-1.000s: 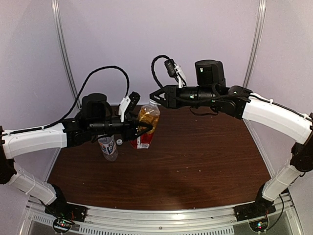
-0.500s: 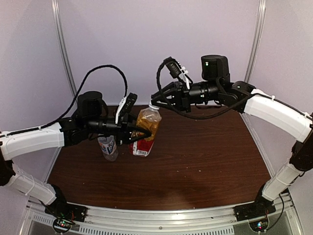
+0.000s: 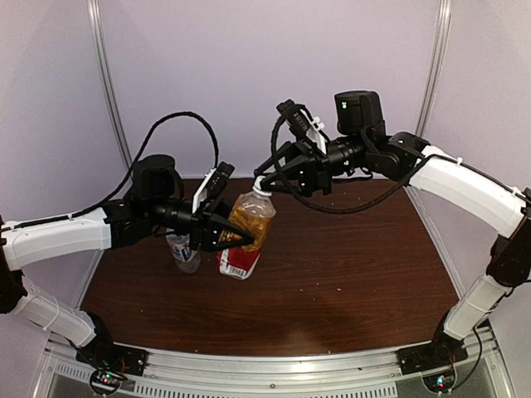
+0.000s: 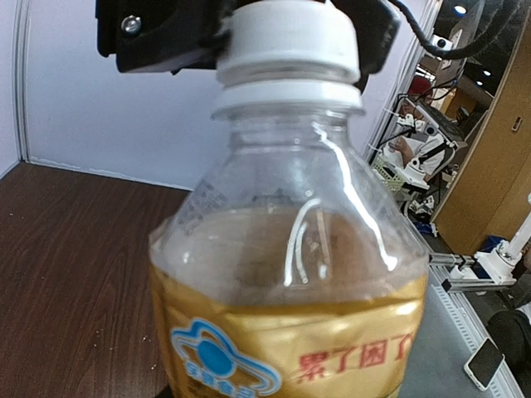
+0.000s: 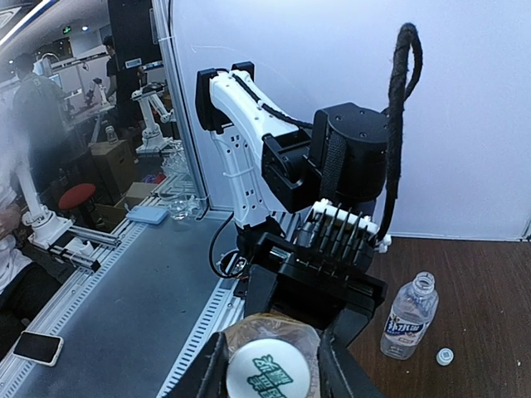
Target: Unscrew the bottle caps
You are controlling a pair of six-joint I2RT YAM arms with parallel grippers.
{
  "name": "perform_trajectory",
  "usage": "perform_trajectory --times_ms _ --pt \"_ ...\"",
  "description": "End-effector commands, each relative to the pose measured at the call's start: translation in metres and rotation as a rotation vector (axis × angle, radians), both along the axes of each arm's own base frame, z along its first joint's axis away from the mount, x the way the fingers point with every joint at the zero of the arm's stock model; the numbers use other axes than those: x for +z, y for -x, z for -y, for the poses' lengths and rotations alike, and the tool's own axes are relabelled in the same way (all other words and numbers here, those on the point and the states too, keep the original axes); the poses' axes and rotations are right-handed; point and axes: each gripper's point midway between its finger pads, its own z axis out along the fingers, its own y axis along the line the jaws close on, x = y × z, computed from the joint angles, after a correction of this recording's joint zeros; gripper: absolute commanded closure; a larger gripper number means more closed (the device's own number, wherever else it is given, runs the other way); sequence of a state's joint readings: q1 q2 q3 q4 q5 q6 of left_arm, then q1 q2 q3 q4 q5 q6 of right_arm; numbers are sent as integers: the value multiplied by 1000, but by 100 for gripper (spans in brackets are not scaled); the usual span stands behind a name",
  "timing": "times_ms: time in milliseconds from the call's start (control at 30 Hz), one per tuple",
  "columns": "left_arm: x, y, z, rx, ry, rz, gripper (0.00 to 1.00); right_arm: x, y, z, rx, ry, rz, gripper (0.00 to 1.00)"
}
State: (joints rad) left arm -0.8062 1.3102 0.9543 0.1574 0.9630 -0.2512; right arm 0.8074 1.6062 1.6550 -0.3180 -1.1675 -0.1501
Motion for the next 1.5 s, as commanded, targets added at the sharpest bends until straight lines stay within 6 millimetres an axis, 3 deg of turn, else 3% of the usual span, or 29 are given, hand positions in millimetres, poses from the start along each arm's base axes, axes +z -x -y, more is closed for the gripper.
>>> perform_trajectory --times_ms 0,367,600,833,1067,1467 --pt "27 13 4 -55 111 122 61 -10 -14 0 -125 43 -48 59" --pt "20 -12 8 83 68 140 61 30 -8 21 -243 -50 -92 28" --pt "18 -21 9 136 57 139 60 37 -18 26 -344 -53 -107 24" --pt "17 -47 7 289 15 148 61 51 -54 31 -584 -83 -237 24" --pt "11 -72 4 429 -16 149 61 34 -84 23 -771 -31 -320 22" --pt "7 -87 -2 527 -41 158 61 8 -88 0 -773 35 -396 24"
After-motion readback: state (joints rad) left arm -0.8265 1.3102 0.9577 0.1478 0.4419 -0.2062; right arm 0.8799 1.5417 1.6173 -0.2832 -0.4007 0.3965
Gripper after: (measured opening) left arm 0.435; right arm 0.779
